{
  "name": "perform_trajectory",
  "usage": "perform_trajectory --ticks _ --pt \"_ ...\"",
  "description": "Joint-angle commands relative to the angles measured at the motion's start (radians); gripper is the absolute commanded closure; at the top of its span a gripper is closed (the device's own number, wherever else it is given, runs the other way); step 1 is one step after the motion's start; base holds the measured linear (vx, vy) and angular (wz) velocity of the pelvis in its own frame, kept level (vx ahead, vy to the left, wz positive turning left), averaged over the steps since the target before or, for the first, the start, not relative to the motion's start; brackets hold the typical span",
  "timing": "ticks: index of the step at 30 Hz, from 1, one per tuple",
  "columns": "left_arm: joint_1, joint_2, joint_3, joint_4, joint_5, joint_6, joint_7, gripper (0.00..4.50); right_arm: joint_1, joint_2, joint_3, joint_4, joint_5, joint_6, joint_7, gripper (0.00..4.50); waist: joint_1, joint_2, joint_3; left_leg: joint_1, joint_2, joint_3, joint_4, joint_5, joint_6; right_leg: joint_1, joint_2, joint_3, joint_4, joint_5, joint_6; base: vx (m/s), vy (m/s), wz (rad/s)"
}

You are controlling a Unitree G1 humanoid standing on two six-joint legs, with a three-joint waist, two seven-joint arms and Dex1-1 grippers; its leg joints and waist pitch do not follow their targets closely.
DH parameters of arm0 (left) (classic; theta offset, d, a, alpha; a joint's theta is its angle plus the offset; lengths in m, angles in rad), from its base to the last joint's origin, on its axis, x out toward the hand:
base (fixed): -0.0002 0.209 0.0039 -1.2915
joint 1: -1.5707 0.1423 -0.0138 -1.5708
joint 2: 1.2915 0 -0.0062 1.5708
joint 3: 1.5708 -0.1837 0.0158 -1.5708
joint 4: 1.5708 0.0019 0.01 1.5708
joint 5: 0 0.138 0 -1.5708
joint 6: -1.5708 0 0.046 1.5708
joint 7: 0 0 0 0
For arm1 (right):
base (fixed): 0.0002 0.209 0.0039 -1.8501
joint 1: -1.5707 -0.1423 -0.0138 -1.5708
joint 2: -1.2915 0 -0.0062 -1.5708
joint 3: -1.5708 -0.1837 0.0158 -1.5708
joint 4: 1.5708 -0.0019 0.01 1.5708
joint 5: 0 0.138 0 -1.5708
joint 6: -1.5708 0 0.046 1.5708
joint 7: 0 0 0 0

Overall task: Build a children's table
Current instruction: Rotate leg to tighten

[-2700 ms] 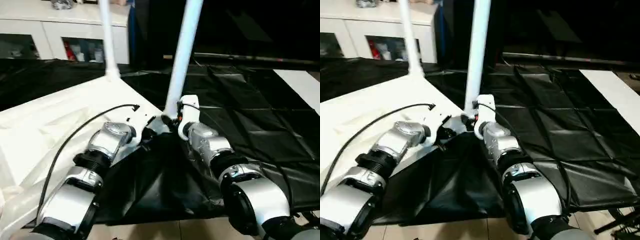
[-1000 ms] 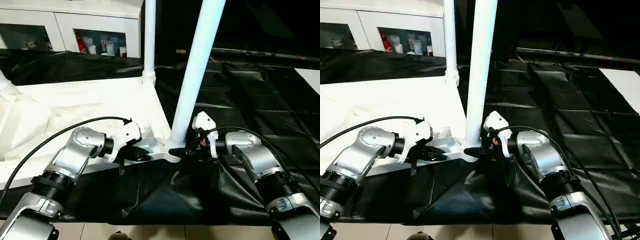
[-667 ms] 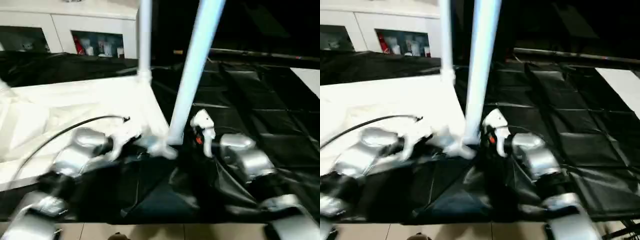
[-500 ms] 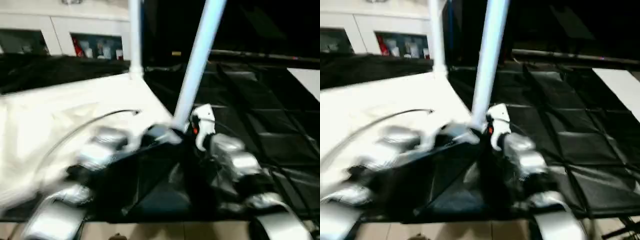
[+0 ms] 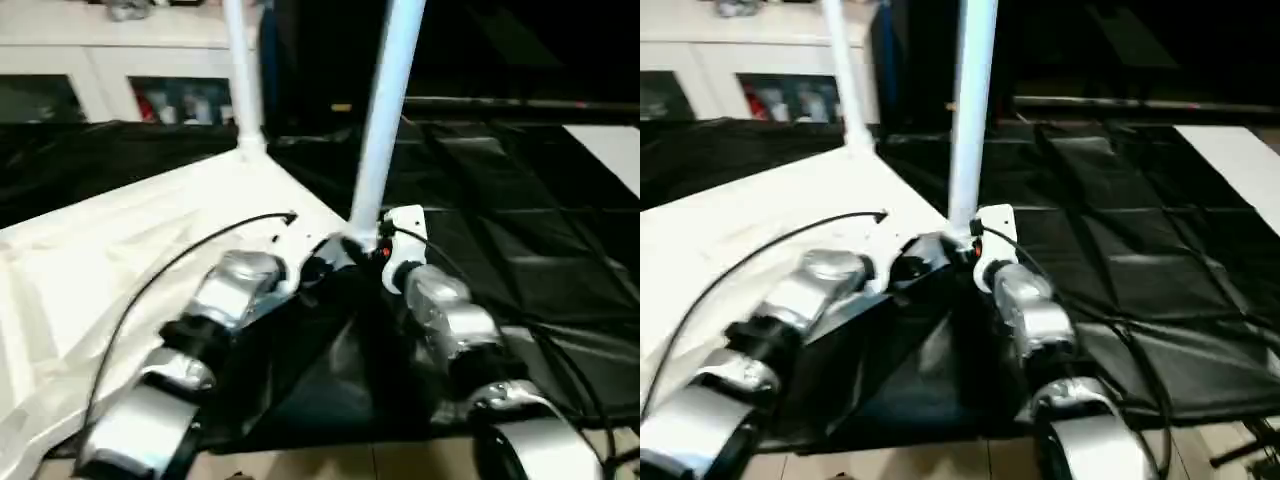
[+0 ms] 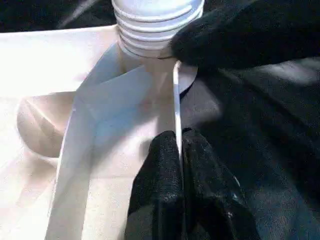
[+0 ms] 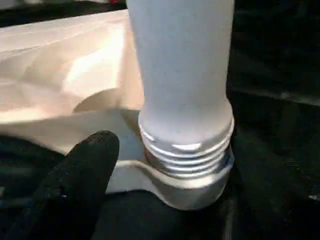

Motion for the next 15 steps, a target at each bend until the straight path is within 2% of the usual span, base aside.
perform_trajectory --ticks 1,2,3,4,5,6,7,9,11,12,15 --pt "0.026 0.054 -0.01 -0.128 -0.074 -0.035 -0.172 4.5 0.019 -0.068 0.04 -0.086 0.036 0.014 0.184 0.59 0.005 -0.007 -0.073 -0.001 0.019 -0.002 -0.055 -0.192 0.055 0.064 -0.06 0.051 -0.076 -0.227 -0.161 0.0 0.0 0.0" --pt "0.042 0.083 -0.014 -0.165 -0.097 -0.03 -0.236 4.5 0.031 -0.104 0.054 -0.105 0.037 0.015 0.252 0.59 0.006 -0.007 -0.074 -0.004 0.023 -0.002 -0.055 -0.177 0.064 0.065 -0.061 0.052 -0.07 -0.195 -0.174 0.0 0.0 0.0" --pt "0.051 0.099 -0.019 -0.185 -0.11 -0.03 -0.274 4.5 0.037 -0.123 0.062 -0.114 0.037 0.018 0.287 0.59 0.006 -0.005 -0.076 -0.003 0.024 0.001 -0.051 -0.153 0.073 0.06 -0.057 0.054 -0.063 -0.139 -0.195 0.0 0.0 0.0" --pt "0.071 0.134 -0.03 -0.223 -0.132 -0.03 -0.347 4.5 0.048 -0.165 0.082 -0.129 0.03 0.02 0.358 0.59 0.009 -0.002 -0.078 -0.003 0.023 0.0 -0.049 -0.141 0.075 0.062 -0.056 0.052 -0.058 -0.111 -0.208 0.0 0.0 0.0" --pt "0.077 0.146 -0.033 -0.233 -0.137 -0.031 -0.368 4.5 0.051 -0.178 0.089 -0.134 0.026 0.021 0.378 0.59 0.011 -0.001 -0.081 -0.005 0.024 0.002 -0.045 -0.115 0.089 0.061 -0.051 0.051 -0.048 -0.044 -0.225 0.0 0.0 0.0" --pt "0.082 0.161 -0.036 -0.237 -0.13 -0.04 -0.381 4.5 0.054 -0.202 0.106 -0.135 0.015 0.028 0.411 0.59 0.011 0.001 -0.079 -0.004 0.024 0.004 -0.044 -0.115 0.097 0.056 -0.049 0.051 -0.049 -0.03 -0.233 0.0 0.0 0.0" --pt "0.083 0.165 -0.035 -0.236 -0.126 -0.044 -0.382 4.5 0.054 -0.209 0.111 -0.136 0.012 0.032 0.421 0.59 0.011 0.008 -0.077 -0.003 0.023 0.006 -0.044 -0.133 0.099 0.054 -0.047 0.05 -0.052 -0.035 -0.24 0.0 0.0 0.0" --pt "0.087 0.178 -0.038 -0.233 -0.126 -0.049 -0.412 4.5 0.052 -0.244 0.125 -0.122 -0.003 0.027 0.47 0.59 0.021 0.011 -0.074 0.003 0.027 0.005 -0.047 -0.179 0.074 0.052 -0.054 0.051 -0.059 -0.099 -0.242 0.0 0.0 0.0" --pt "0.089 0.185 -0.042 -0.237 -0.128 -0.045 -0.434 4.5 0.051 -0.254 0.126 -0.125 0.004 0.038 0.497 0.59 0.025 0.009 -0.072 0.003 0.027 0.004 -0.049 -0.2 0.06 0.054 -0.053 0.051 -0.062 -0.136 -0.232 0.0 0.0 0.0" --pt "0.092 0.188 -0.044 -0.243 -0.131 -0.041 -0.439 4.5 0.053 -0.258 0.13 -0.136 0.014 0.046 0.519 0.59 0.026 0.01 -0.069 0.005 0.027 0.003 -0.052 -0.244 0.043 0.053 -0.055 0.052 -0.066 -0.184 -0.221 0.0 0.0 0.0" --pt "0.095 0.188 -0.048 -0.259 -0.143 -0.031 -0.442 4.5 0.053 -0.257 0.139 -0.154 0.035 0.041 0.552 0.59 0.027 0.008 -0.07 0.003 0.027 0.001 -0.054 -0.259 0.031 0.055 -0.059 0.053 -0.07 -0.217 -0.203 0.0 0.0 0.0"
